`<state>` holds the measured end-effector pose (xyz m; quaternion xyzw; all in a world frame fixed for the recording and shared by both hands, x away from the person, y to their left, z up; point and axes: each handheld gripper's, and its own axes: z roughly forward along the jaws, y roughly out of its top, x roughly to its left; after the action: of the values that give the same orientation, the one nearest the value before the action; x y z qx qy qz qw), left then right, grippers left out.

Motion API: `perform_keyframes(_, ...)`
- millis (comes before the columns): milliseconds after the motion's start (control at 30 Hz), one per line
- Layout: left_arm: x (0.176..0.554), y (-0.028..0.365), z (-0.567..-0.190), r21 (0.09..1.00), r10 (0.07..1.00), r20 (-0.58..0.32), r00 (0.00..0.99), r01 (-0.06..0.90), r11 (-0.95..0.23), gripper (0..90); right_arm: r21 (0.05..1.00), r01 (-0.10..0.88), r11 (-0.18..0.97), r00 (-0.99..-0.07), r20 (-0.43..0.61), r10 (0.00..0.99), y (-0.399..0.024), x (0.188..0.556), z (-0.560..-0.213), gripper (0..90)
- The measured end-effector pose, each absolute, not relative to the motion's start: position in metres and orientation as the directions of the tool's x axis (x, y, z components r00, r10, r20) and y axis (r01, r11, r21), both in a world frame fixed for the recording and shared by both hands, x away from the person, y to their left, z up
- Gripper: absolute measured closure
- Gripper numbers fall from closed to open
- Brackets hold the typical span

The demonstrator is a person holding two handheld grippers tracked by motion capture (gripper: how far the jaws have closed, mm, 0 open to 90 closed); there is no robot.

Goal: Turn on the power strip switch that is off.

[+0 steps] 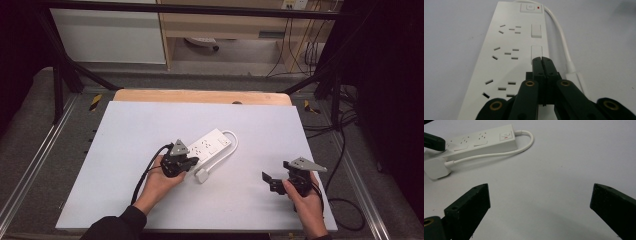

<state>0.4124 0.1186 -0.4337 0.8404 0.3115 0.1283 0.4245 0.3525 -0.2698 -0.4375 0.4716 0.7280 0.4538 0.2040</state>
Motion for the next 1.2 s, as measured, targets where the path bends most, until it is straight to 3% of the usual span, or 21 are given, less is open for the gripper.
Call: perform_keyframes(1200, 0.4171, 0.1175, -0.4379, 0.79, 0.626, -0.068, 0.777, 0.425, -0.442, 90.0, 0.853, 0.502, 0.14, -0.47, 0.134, 0.872, -0.27, 0.3523, -0.4372, 3.3)
